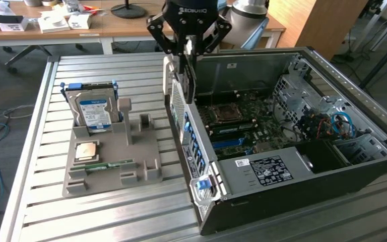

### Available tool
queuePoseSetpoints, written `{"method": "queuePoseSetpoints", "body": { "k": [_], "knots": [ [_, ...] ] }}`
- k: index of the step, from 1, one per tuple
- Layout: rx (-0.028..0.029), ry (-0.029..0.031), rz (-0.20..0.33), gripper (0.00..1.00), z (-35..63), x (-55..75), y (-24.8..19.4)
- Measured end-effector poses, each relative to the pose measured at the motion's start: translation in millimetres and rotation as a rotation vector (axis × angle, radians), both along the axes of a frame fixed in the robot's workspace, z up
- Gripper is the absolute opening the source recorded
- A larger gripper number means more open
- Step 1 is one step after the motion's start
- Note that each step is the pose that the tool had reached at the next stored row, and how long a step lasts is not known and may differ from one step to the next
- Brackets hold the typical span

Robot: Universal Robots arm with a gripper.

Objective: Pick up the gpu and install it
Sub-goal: 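Pick up the gpu and move the gpu toward the slot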

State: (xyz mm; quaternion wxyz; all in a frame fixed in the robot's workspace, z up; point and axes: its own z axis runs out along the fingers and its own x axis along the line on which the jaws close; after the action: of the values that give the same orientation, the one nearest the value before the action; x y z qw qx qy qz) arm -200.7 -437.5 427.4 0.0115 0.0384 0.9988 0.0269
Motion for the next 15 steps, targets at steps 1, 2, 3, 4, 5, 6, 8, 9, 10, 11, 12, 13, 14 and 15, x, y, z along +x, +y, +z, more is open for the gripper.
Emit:
{"method": "queuePoseSetpoints", "body": {
  "k": [1, 2, 3, 4, 5, 6, 8, 9, 10, 11, 12, 13, 14, 15],
  "knots": [
    [0.0001, 0.0000, 0.000, 0.26, 0.0, 2.7, 0.0],
    [0.0002, 0.0000, 0.000, 0.26, 0.0, 5.3, 0.0],
    [0.0003, 0.0000, 0.000, 0.26, 0.0, 8.0, 0.0],
    [0.0003, 0.0000, 0.000, 0.26, 0.0, 10.7, 0.0],
    [0.0003, 0.0001, 0.000, 0.26, 0.0, 13.4, 0.0],
    [0.0004, 0.0000, 0.000, 0.26, 0.0, 16.3, 0.0],
    [0.0005, 0.0000, 0.000, 0.26, -0.1, 21.7, 0.0],
    [0.0004, 0.0000, 0.000, 0.26, 0.0, 24.4, 0.0],
    [0.0004, 0.0000, 0.000, 0.26, 0.0, 27.2, 0.0],
    [0.0005, 0.0000, 0.000, 0.26, -0.1, 30.1, 0.0],
    [0.0005, 0.0000, 0.000, 0.26, 0.0, 33.3, 0.0],
    [0.0004, 0.0001, 0.000, 0.26, 0.0, 36.2, 0.0],
    [0.0004, 0.0000, 0.000, 0.26, 0.0, 39.2, 0.0],
    [0.0005, 0.0000, 0.000, 0.26, 0.0, 42.1, 0.0]
  ]
}}
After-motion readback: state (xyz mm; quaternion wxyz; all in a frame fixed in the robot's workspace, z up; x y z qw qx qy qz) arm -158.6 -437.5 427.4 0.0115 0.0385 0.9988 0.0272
